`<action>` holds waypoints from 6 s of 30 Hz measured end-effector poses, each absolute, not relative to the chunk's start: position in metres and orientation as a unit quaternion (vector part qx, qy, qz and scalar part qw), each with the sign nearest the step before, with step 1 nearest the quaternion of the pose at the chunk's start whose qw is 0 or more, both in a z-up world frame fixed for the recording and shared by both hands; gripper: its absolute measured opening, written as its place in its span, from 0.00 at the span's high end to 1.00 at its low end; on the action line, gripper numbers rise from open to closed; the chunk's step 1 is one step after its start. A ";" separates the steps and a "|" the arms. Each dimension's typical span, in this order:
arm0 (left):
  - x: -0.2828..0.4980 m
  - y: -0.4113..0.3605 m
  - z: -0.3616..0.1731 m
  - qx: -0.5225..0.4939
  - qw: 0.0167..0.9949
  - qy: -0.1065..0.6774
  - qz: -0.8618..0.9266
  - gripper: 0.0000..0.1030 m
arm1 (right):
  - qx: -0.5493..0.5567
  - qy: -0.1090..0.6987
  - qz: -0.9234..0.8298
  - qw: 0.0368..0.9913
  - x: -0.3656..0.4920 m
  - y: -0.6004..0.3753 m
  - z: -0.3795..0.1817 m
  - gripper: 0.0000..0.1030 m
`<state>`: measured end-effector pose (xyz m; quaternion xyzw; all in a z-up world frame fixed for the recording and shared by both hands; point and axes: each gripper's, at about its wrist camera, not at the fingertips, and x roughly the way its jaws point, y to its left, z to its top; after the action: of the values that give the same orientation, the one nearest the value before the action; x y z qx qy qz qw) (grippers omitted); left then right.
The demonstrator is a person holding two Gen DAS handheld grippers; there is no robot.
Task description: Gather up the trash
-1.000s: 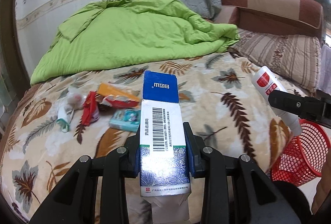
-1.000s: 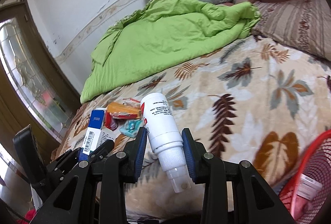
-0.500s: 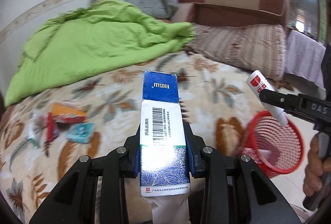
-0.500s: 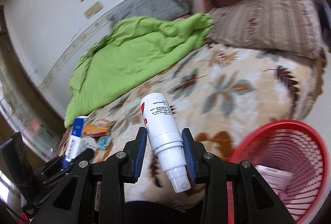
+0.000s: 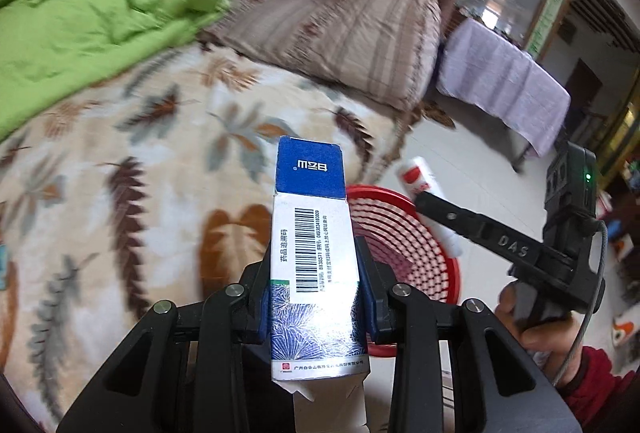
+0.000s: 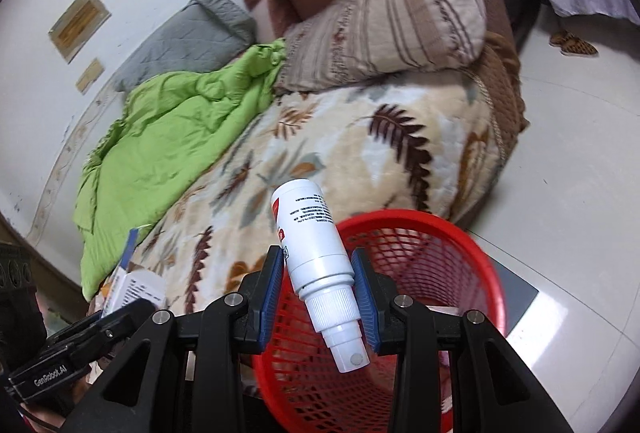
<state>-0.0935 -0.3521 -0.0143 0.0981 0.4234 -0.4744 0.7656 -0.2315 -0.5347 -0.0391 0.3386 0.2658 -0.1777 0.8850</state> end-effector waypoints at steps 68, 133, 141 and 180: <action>0.019 0.052 -0.013 -0.091 0.912 0.392 -0.077 0.44 | 0.129 0.325 0.104 0.931 -0.044 -0.284 0.018 0.46; 0.029 0.042 -0.027 -0.049 0.940 0.331 -0.069 0.83 | 0.100 0.326 0.139 0.930 0.007 -0.200 -0.035 0.84; -0.002 -0.003 -0.031 0.017 0.951 0.302 -0.070 0.83 | 0.113 0.310 0.123 0.936 -0.009 -0.217 -0.031 0.84; -0.005 -0.022 -0.042 0.049 0.952 0.293 -0.073 0.82 | 0.120 0.308 0.124 0.936 -0.010 -0.220 -0.031 0.84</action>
<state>-0.0048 -0.0217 -0.0419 0.0493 0.2927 -0.0728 0.9521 -0.0104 -0.2203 -0.0313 0.1196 0.3081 0.1240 0.9356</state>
